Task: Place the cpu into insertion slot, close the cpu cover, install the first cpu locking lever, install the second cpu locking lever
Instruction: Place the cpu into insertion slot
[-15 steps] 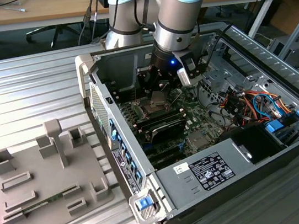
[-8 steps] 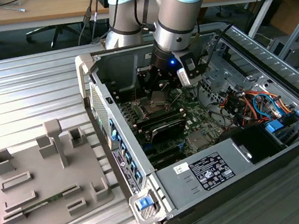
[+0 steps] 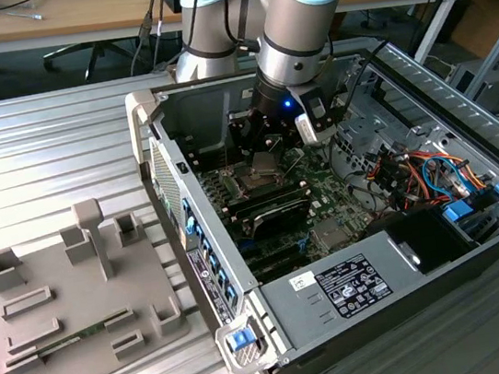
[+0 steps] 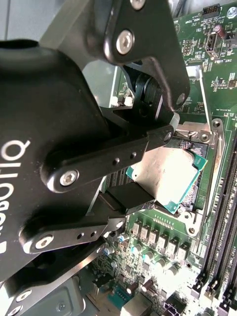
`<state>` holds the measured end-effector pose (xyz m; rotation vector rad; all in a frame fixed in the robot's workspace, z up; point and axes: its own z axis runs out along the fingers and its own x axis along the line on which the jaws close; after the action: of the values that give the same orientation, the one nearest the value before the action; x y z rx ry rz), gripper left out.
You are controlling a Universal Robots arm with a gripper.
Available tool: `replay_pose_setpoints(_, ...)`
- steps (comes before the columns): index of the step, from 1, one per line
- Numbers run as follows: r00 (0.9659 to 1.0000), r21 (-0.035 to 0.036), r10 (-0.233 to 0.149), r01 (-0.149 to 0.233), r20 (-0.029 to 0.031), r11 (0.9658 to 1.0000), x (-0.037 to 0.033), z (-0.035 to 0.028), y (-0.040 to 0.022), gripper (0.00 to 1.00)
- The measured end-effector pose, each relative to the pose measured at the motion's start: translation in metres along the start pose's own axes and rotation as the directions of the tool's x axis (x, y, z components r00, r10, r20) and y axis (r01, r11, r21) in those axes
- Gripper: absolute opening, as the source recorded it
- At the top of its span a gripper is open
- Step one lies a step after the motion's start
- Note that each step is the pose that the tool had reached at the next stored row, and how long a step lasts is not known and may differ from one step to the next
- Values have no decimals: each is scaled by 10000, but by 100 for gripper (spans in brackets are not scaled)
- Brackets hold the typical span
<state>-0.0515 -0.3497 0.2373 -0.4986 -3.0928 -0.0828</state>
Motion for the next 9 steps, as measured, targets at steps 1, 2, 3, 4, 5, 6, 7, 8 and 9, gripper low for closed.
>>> replay_pose_setpoints(1,10000,0,7,-7,0,10000,0,0,0,53)
replay_pose_setpoints(2,10000,0,15,-15,1,10000,0,0,0,53)
replay_pose_setpoints(3,10000,-1,24,-24,1,10000,0,0,0,53)
replay_pose_setpoints(4,10000,0,34,-34,2,10000,0,0,0,53)
replay_pose_setpoints(5,10000,-1,41,-41,1,10000,0,0,0,53)
replay_pose_setpoints(6,10000,-1,49,-49,2,10000,0,0,0,53)
replay_pose_setpoints(7,10000,-1,63,-63,3,10000,0,0,0,53)
replay_pose_setpoints(8,10000,-1,72,-72,3,10000,0,0,0,53)
replay_pose_setpoints(9,10000,-1,81,-81,4,10000,0,0,0,53)
